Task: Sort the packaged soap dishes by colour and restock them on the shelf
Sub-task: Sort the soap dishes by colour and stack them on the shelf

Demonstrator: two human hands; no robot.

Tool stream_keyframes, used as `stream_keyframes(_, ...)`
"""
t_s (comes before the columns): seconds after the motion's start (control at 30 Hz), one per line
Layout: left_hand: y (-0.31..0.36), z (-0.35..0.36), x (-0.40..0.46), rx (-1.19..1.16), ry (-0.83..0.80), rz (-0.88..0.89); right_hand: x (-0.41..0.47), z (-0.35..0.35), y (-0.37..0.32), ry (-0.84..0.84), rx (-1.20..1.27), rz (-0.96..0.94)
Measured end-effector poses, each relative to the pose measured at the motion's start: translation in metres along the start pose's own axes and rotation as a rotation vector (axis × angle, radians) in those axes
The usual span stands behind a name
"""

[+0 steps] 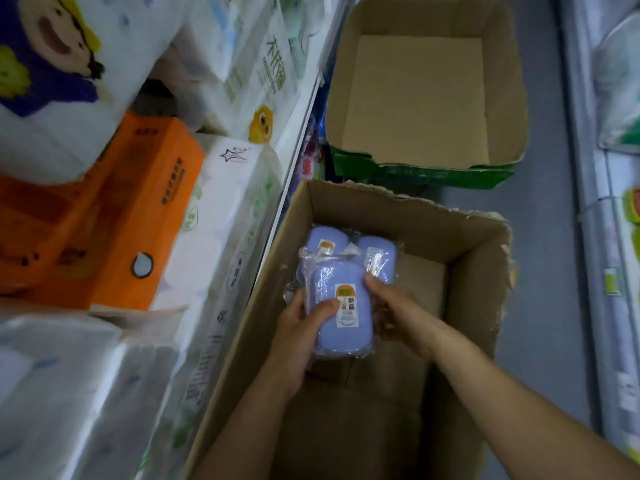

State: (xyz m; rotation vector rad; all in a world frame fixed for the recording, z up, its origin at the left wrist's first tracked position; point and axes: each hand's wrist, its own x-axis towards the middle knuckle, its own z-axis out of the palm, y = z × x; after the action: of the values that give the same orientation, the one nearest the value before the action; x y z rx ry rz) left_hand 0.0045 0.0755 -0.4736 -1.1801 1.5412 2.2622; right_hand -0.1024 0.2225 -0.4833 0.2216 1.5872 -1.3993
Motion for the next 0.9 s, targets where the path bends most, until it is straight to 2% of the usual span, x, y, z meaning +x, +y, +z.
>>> stream_keyframes(0.07,0.009,0.014,0.001,0.077,0.028,0.057,-0.021,0.001,0.005,-0.212,0.032,0.093)
stream_keyframes(0.13,0.017,0.024,0.001,0.358,0.066,0.182,-0.027,-0.002,0.012,-0.183,0.203,0.077)
stream_keyframes(0.17,0.022,0.023,0.002,0.59,0.166,0.284,-0.027,-0.005,0.015,-0.122,0.312,0.05)
stream_keyframes(0.23,0.036,0.014,0.003,0.964,0.5,0.527,-0.023,-0.012,0.022,0.045,0.524,0.002)
stream_keyframes(0.3,0.048,-0.004,0.008,1.069,0.688,0.602,-0.014,-0.02,0.033,0.241,0.678,0.019)
stream_keyframes(0.33,0.049,-0.016,0.015,1.107,0.687,0.544,-0.006,-0.024,0.04,0.342,0.709,0.043)
stream_keyframes(0.4,0.045,-0.035,0.029,1.151,0.536,0.372,0.01,-0.029,0.05,0.51,0.716,0.06)
stream_keyframes(0.47,0.036,-0.048,0.036,1.133,0.403,0.334,0.027,-0.034,0.053,0.627,0.645,0.02)
stream_keyframes(0.53,0.03,-0.055,0.035,1.168,0.401,0.404,0.041,-0.036,0.052,0.73,0.538,-0.048)
stream_keyframes(0.6,0.027,-0.057,0.032,1.172,0.429,0.461,0.056,-0.038,0.048,0.787,0.41,-0.04)
stream_keyframes(0.7,0.024,-0.059,0.025,1.159,0.506,0.424,0.08,-0.038,0.049,0.764,0.255,0.098)
stream_keyframes(0.83,0.021,-0.068,0.018,1.143,0.574,0.347,0.145,-0.071,0.093,0.578,-0.02,0.188)
stream_keyframes(0.9,0.023,-0.069,0.017,1.141,0.553,0.33,0.12,-0.053,0.064,0.548,-0.12,0.251)
